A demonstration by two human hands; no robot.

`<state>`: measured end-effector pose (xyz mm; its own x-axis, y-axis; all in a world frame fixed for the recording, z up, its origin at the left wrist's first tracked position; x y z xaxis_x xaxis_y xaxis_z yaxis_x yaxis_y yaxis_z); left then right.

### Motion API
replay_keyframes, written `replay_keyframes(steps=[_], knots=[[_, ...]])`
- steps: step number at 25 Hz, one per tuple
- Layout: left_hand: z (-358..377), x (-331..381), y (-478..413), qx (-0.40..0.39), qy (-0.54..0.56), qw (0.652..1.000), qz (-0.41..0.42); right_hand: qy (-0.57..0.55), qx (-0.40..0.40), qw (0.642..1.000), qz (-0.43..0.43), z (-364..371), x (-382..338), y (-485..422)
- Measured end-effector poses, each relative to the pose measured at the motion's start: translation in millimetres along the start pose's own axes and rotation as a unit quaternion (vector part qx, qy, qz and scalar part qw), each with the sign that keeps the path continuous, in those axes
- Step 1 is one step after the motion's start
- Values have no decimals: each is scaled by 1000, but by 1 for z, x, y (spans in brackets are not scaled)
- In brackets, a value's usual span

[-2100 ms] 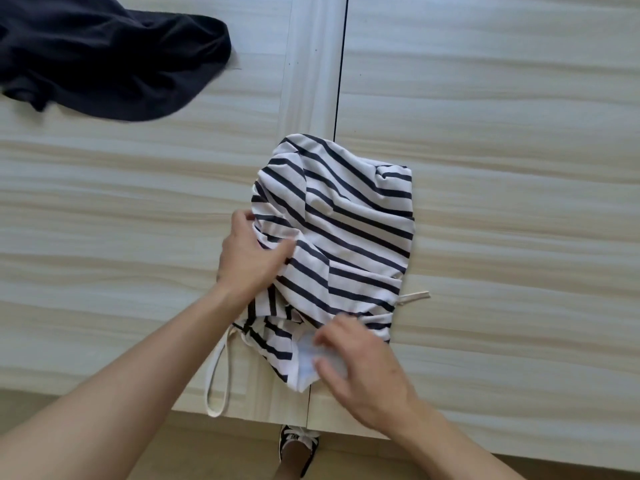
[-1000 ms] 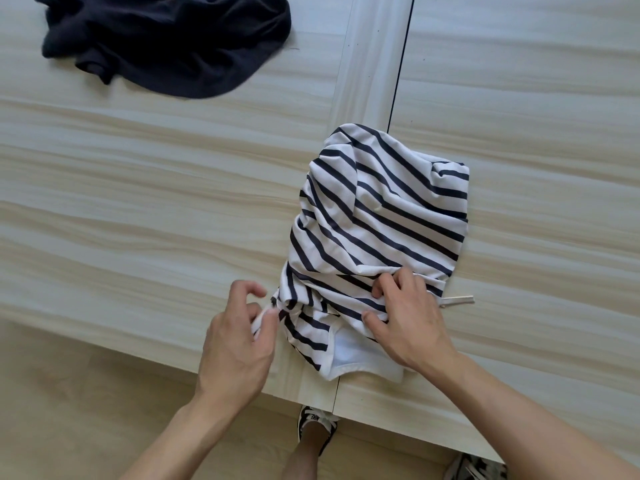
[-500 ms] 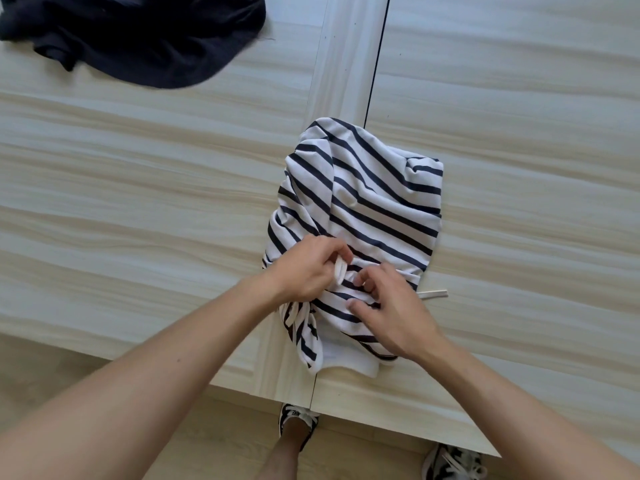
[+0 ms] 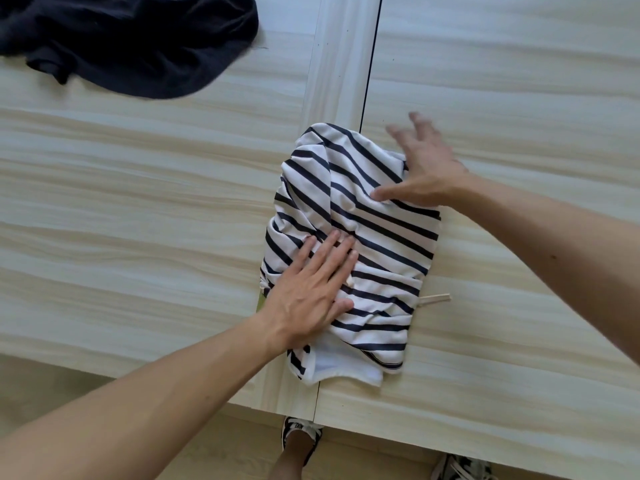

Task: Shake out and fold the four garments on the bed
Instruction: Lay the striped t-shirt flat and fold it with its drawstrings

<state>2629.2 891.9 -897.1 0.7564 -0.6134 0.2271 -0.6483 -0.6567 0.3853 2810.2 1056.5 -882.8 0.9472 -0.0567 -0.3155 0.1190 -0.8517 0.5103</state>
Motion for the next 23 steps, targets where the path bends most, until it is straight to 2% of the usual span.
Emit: replay_keyframes(steps=[1,4,7,10,13,15,17,18,20,22,23], knots=[[3,1,-1,-1,7,1000,-7,12,-21,999,-21,6,-7,-5],[4,0,-5,5,24,999,-33,-11,-2,999,-42,3,-26,-6],[-9,5,-1,45,-12,998,-30,-50,-12,998,-46,-17,-48,10],[-21,14,18,111,-15,993,-39,-32,100,990,-97,-54,-68,46],[-8,12,33,68,71,991,-89,25,217,956,-197,-69,-93,103],[-14,12,35,73,179,980,-52,54,246,929,-271,-59,-109,142],[-32,9,43,104,330,938,-5,78,233,914,-323,-31,-117,171],[-40,1,54,139,390,910,-23,89,213,913,-336,-13,-117,180],[-51,-35,85,247,433,850,-171,99,160,922,-339,23,-113,191],[-62,-76,127,329,412,769,-360,99,91,934,-330,58,-113,200],[-75,-88,140,367,385,740,-412,98,58,937,-330,73,-114,206]])
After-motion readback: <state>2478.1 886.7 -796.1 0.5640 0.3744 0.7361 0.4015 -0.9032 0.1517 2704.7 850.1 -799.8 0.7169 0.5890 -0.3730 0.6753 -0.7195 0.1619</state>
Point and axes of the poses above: each hand's wrist, its own y-axis away from the middle knuckle, its own z-axis out of the palm, x = y × z, the point moved 8 cm from there along -y, towards the middle knuckle, and after that the axes turned 4 degrees about y, right-handed, at the moved point
